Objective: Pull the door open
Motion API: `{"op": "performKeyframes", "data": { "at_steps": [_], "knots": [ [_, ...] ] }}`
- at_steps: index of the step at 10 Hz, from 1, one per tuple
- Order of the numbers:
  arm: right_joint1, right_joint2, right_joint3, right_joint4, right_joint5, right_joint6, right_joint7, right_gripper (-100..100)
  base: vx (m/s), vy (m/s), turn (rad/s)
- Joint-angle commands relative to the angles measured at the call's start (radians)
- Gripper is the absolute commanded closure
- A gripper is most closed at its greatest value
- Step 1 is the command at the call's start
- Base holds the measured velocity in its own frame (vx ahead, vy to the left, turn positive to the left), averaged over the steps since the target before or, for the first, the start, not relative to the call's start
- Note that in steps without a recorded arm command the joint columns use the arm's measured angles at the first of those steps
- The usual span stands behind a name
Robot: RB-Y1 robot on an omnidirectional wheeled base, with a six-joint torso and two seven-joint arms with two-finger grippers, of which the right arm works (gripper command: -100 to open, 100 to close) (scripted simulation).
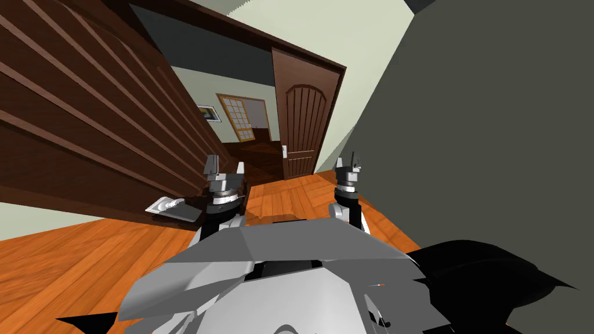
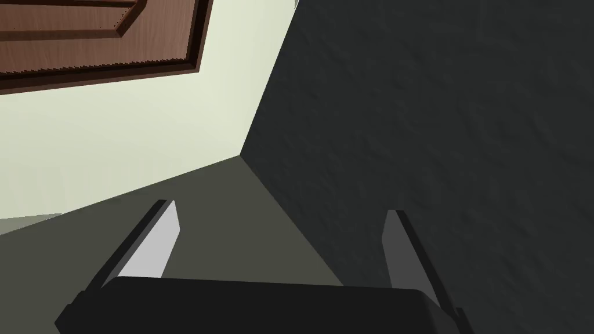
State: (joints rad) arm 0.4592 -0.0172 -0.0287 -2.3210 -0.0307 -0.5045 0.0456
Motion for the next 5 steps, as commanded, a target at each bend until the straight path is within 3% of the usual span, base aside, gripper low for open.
{"op": "performKeyframes", "data": {
  "at_steps": [1, 5],
  "knots": [
    [-0.015, -0.008, -0.001, 0.030, 0.001, 0.005, -0.003, -100, -0.012, 0.024, 0.054],
    [-0.053, -0.023, -0.002, 0.105, 0.004, 0.016, -0.012, -100, 0.120, 0.025, 0.039]
  ]
}}
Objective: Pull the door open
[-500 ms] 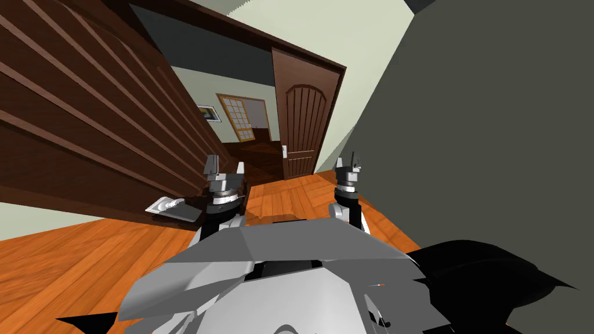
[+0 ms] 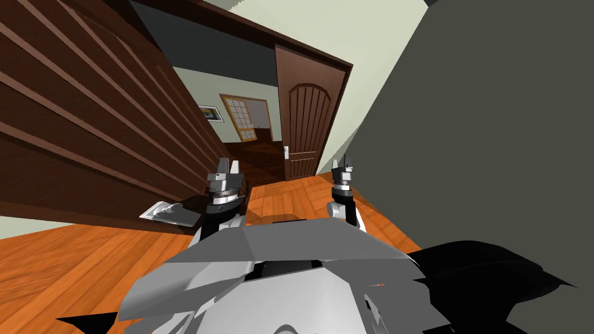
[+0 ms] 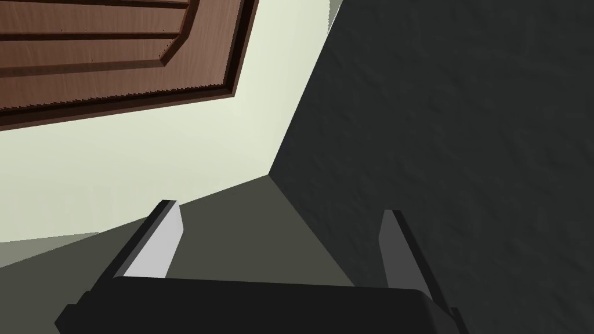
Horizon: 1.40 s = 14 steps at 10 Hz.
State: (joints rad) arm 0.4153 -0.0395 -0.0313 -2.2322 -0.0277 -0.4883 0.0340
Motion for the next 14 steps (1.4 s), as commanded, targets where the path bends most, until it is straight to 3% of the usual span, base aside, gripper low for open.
{"op": "performKeyframes", "data": {
  "at_steps": [1, 14],
  "knots": [
    [-0.017, -0.004, 0.000, 0.031, 0.002, 0.002, -0.002, -100, 0.107, 0.006, 0.030],
    [-0.158, -0.039, -0.007, 0.311, 0.013, 0.046, -0.033, -100, 0.090, 0.023, 0.045]
  ]
}}
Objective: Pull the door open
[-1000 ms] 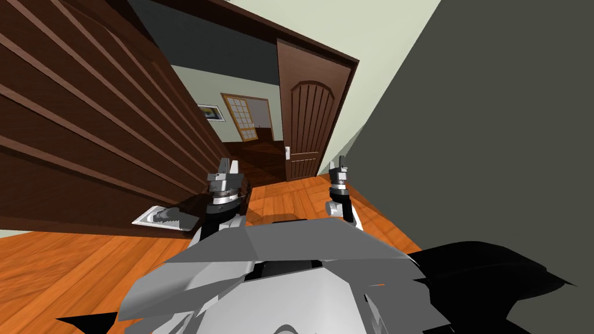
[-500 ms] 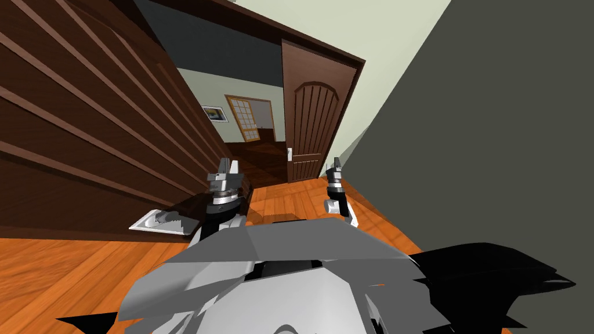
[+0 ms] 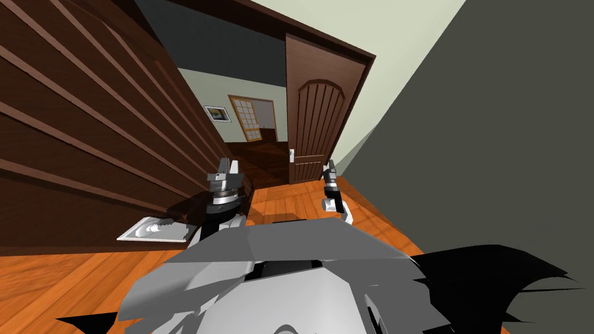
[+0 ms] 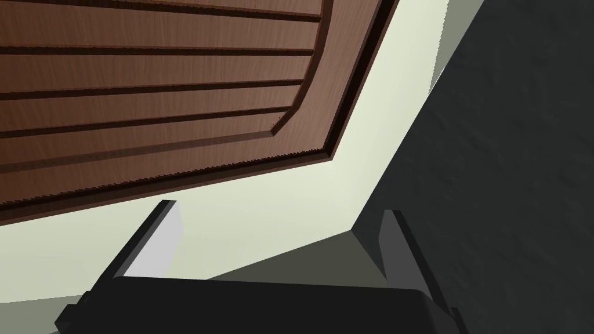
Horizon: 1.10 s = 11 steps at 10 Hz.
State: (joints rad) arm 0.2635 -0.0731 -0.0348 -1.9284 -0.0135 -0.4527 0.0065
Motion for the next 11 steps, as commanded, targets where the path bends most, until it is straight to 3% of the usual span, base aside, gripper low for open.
{"op": "performKeyframes", "data": {
  "at_steps": [1, 11],
  "knots": [
    [-0.019, -0.007, -0.004, 0.034, 0.000, 0.014, -0.009, -100, 0.100, 0.016, 0.046],
    [-0.153, -0.020, -0.010, 0.297, 0.010, 0.055, -0.038, -100, 0.100, 0.026, 0.054]
  ]
}}
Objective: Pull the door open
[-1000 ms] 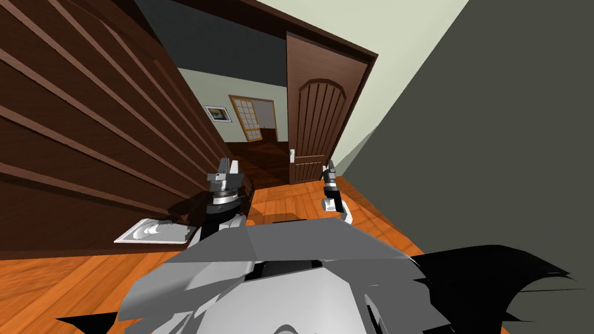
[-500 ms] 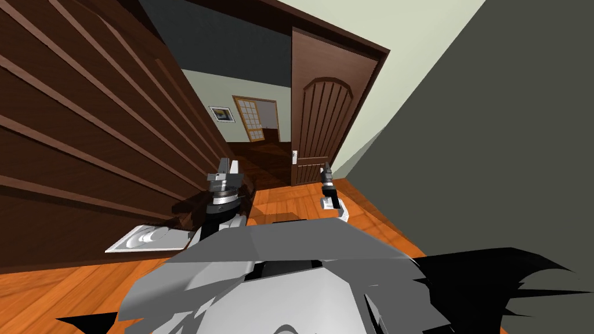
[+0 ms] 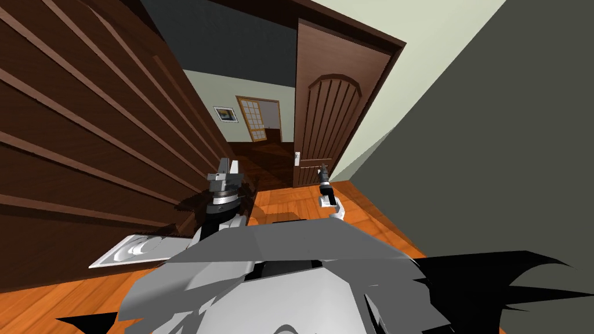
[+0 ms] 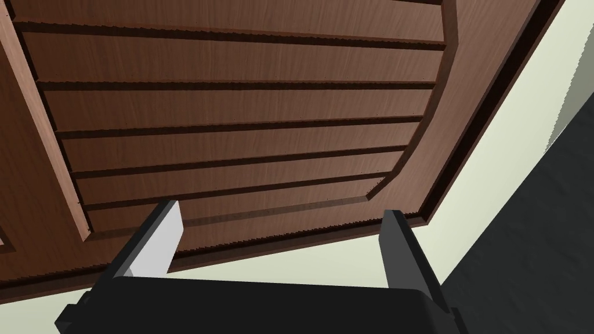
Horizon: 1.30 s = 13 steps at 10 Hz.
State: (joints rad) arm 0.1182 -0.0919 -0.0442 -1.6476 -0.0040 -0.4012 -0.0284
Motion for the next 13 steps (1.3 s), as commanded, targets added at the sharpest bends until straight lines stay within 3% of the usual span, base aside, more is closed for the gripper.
{"op": "performKeyframes", "data": {
  "at_steps": [1, 12, 13],
  "knots": [
    [-0.021, -0.002, -0.001, 0.043, 0.001, 0.007, -0.006, -100, 0.118, 0.018, 0.051],
    [-0.156, -0.001, -0.007, 0.310, 0.012, 0.049, -0.036, -100, 0.102, 0.013, 0.051],
    [-0.177, 0.000, -0.008, 0.352, 0.014, 0.055, -0.041, -100, 0.127, 0.015, 0.070]
  ]
}}
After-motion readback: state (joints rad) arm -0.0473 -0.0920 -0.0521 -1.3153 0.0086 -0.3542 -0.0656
